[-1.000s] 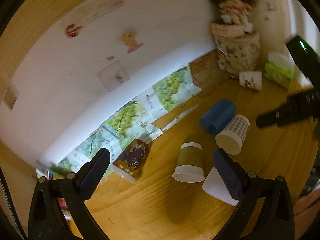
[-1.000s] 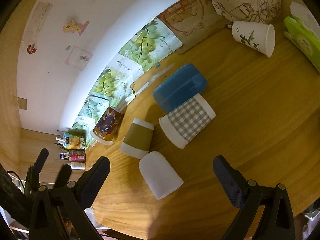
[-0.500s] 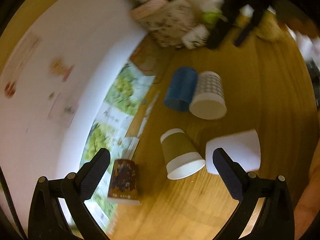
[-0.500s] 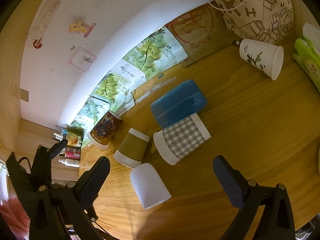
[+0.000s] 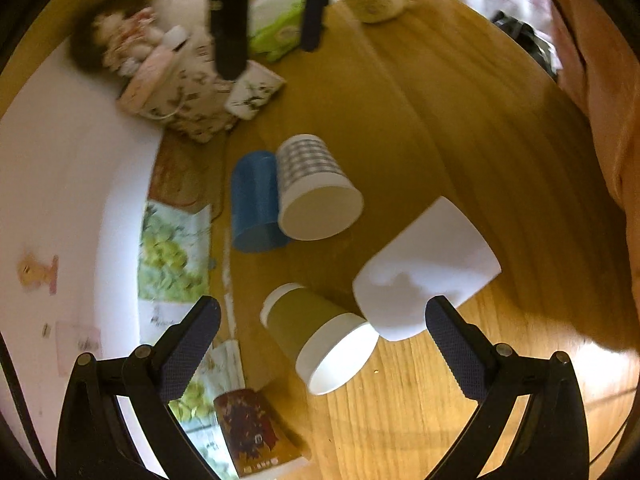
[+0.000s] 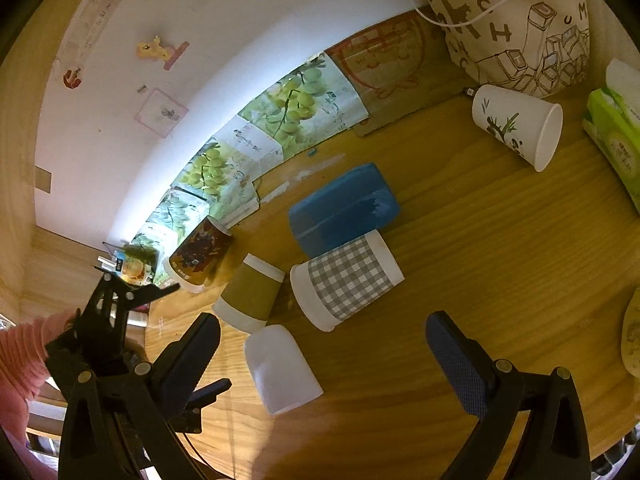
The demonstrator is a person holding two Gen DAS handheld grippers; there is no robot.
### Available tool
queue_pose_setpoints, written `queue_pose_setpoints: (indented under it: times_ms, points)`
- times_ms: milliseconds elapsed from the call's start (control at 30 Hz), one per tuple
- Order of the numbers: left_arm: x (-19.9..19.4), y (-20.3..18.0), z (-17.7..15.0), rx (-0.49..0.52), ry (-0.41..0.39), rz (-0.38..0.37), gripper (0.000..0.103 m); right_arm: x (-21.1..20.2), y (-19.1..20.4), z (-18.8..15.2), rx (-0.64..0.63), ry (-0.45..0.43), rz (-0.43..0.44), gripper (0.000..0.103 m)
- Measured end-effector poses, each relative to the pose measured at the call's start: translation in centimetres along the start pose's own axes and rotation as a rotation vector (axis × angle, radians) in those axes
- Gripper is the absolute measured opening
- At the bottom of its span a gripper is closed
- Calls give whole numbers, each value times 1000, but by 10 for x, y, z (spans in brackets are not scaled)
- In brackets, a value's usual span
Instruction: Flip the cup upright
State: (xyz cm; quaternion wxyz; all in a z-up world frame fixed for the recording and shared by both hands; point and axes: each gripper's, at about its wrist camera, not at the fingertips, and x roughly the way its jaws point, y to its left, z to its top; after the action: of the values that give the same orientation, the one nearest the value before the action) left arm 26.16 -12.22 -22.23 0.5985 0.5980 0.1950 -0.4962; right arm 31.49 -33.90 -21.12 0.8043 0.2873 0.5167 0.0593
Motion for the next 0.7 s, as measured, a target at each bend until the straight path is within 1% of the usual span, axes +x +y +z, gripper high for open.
queue_pose_setpoints:
  times_ms: [167,333,400,567,700]
  points:
    - [8,-5,2,56,-11,-67,102,1,-2,1,-2,8,-18,103]
    - [13,-7,6,99,-30,-106,101,3,-3,3,-2,16,-26,103]
    - [16,-7,8,113,-35,-121,99,3,-4,4,-1,16,-26,103]
    - [23,-7,11,140,-34,-170,98,5,-8,6,2,22,-26,103]
    - [28,-8,14,158,-20,-222,95,7,-12,8,8,29,-27,103]
